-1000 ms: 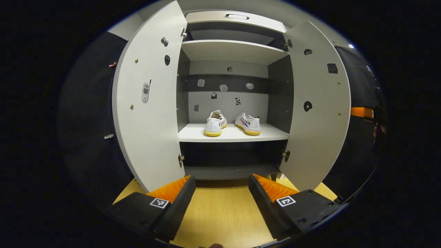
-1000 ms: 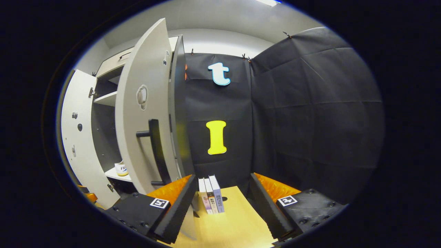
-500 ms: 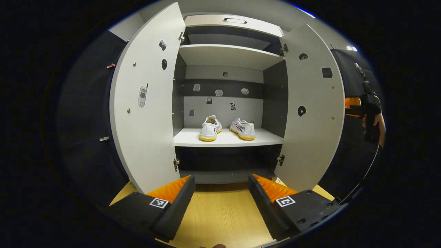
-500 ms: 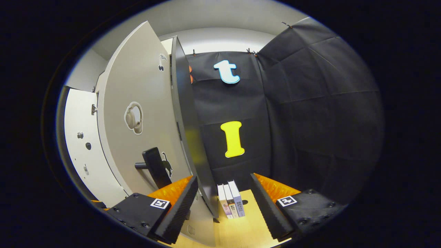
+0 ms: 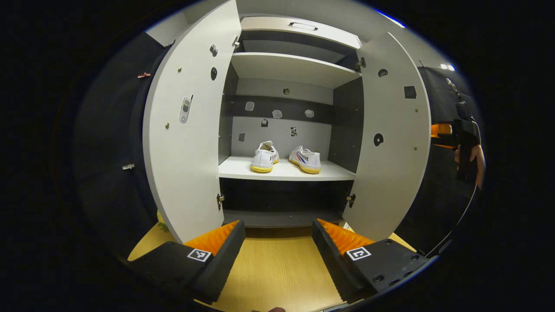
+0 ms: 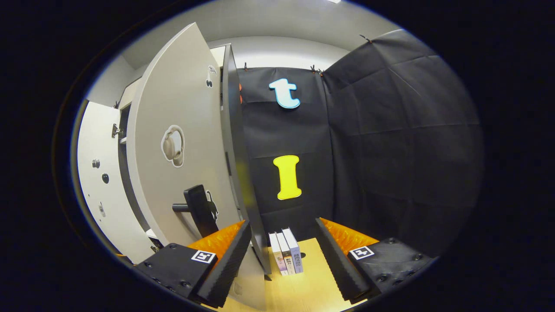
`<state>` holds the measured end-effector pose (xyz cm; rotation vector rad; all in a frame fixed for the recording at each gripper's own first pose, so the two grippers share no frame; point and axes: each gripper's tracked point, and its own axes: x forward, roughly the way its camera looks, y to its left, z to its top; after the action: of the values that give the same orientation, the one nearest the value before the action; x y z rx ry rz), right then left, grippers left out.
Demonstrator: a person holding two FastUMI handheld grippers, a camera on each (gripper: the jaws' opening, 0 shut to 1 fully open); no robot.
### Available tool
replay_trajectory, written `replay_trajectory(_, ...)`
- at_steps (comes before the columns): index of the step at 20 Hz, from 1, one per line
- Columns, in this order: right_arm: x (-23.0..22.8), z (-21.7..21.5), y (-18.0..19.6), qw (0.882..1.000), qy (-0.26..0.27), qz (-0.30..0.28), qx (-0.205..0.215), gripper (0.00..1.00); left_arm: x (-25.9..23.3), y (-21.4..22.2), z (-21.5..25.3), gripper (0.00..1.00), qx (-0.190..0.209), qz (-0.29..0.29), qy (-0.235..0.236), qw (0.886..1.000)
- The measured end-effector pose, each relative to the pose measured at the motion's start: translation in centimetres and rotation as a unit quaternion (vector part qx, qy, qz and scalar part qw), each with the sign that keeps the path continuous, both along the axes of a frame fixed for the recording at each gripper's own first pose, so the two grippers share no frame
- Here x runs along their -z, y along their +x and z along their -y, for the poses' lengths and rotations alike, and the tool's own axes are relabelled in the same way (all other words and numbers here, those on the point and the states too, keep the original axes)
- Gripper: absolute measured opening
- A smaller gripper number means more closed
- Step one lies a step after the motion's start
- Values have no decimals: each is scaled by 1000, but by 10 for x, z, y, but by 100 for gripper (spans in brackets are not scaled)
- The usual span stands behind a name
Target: Grab one shoe with the right hand and put it into the shoe cabinet, grab the other shoe with the left hand and put it into the shoe cabinet; then close the right door with the right hand and the left door with the left hand.
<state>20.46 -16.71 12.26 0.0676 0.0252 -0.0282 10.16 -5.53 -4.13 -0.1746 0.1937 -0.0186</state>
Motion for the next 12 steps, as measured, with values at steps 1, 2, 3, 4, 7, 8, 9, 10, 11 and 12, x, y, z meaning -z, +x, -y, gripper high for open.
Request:
replay_trajectory(1, 2, -7, -2, 1000, 2, 0, -3, 96, 2, -2, -2, 97, 0, -3, -6, 1000)
replay_trajectory(2, 3, -14, -3, 1000, 8, -1, -10, 96, 4, -4, -6, 97, -4, -6, -9, 1000)
replay_trajectory(3, 5, -24, -3, 1000, 18, -5, -20, 96, 4, -5, -10, 97, -9, -8, -10, 1000)
replay_trajectory(4, 9, -35, -4, 999, 28, -10, -32, 96, 5, -6, -14, 97, -13, -8, -10, 1000)
replay_trajectory(7, 15, -68, -2, 996, 46, -20, -68, 96, 6, -10, -27, 98, -25, -8, -7, 1000)
replay_trajectory(8, 16, -78, 0, 996, 48, -21, -77, 96, 6, -12, -31, 98, -30, -7, -4, 1000)
replay_trajectory(9, 17, -88, 2, 995, 46, -20, -83, 96, 6, -14, -36, 98, -35, -7, -2, 999)
replay_trajectory(10, 17, -97, 6, 995, 44, -19, -86, 96, 8, -17, -41, 98, -41, -8, 0, 999)
replay_trajectory(11, 19, -108, 9, 994, 43, -20, -95, 96, 10, -19, -45, 98, -46, -11, -2, 999)
replay_trajectory(12, 22, -122, 13, 993, 44, -24, -108, 96, 11, -22, -49, 98, -51, -13, -4, 999)
